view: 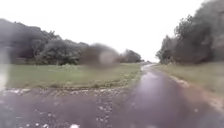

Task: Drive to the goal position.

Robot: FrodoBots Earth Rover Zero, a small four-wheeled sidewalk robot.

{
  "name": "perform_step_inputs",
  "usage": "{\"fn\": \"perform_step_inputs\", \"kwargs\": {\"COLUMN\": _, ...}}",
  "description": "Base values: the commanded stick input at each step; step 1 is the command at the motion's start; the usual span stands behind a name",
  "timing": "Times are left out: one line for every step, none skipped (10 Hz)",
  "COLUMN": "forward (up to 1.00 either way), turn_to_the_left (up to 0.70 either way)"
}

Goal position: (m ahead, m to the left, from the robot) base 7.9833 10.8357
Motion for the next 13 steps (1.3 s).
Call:
{"fn": "perform_step_inputs", "kwargs": {"forward": 0.45, "turn_to_the_left": 0.48}}
{"fn": "perform_step_inputs", "kwargs": {"forward": 0.01, "turn_to_the_left": 0.69}}
{"fn": "perform_step_inputs", "kwargs": {"forward": 0.0, "turn_to_the_left": 0.7}}
{"fn": "perform_step_inputs", "kwargs": {"forward": 0.0, "turn_to_the_left": 0.7}}
{"fn": "perform_step_inputs", "kwargs": {"forward": 0.0, "turn_to_the_left": 0.7}}
{"fn": "perform_step_inputs", "kwargs": {"forward": 0.0, "turn_to_the_left": 0.7}}
{"fn": "perform_step_inputs", "kwargs": {"forward": 0.0, "turn_to_the_left": 0.7}}
{"fn": "perform_step_inputs", "kwargs": {"forward": 0.0, "turn_to_the_left": 0.7}}
{"fn": "perform_step_inputs", "kwargs": {"forward": 0.0, "turn_to_the_left": 0.7}}
{"fn": "perform_step_inputs", "kwargs": {"forward": 0.0, "turn_to_the_left": 0.7}}
{"fn": "perform_step_inputs", "kwargs": {"forward": 0.0, "turn_to_the_left": 0.7}}
{"fn": "perform_step_inputs", "kwargs": {"forward": 0.0, "turn_to_the_left": 0.7}}
{"fn": "perform_step_inputs", "kwargs": {"forward": 0.0, "turn_to_the_left": 0.7}}
